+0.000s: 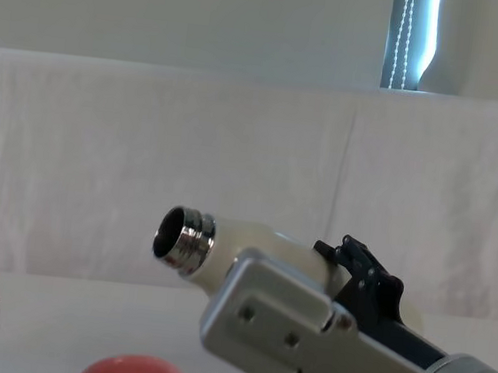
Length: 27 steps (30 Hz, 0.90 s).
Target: Grasp the thermos with one hand and pour water into the cup lid.
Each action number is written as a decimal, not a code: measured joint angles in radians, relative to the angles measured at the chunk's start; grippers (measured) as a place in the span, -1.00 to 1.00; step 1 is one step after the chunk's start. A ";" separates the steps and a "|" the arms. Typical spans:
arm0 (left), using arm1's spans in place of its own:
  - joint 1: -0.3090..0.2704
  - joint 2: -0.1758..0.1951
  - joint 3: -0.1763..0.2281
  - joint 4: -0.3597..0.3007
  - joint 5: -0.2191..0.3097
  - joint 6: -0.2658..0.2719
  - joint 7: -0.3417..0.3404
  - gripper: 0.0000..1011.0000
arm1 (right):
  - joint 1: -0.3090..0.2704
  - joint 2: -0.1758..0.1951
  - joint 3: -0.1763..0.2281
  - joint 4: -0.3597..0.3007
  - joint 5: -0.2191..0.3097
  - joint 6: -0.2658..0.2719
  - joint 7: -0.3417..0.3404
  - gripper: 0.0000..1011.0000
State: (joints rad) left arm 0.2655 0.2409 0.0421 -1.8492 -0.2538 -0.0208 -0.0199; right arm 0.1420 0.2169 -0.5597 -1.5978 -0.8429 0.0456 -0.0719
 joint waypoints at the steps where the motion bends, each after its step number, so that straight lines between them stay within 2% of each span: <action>1: 0.000 0.000 0.000 0.000 0.000 0.000 0.000 0.98 | 0.002 0.004 -0.006 0.003 -0.021 0.000 -0.008 0.88; 8: 0.000 0.000 0.000 0.000 0.000 0.000 0.000 0.98 | 0.016 0.032 -0.031 0.005 -0.094 0.008 0.005 0.88; 19: 0.000 0.000 0.000 0.000 0.000 0.000 0.000 0.98 | 0.045 0.076 -0.056 -0.013 -0.135 0.016 0.075 0.88; 27: 0.000 0.000 0.000 0.000 0.000 0.000 0.000 0.98 | 0.072 0.097 -0.080 -0.011 -0.174 0.028 0.098 0.88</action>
State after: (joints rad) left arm 0.2655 0.2410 0.0422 -1.8492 -0.2538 -0.0207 -0.0199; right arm 0.2136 0.3143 -0.6395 -1.6089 -1.0164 0.0731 0.0266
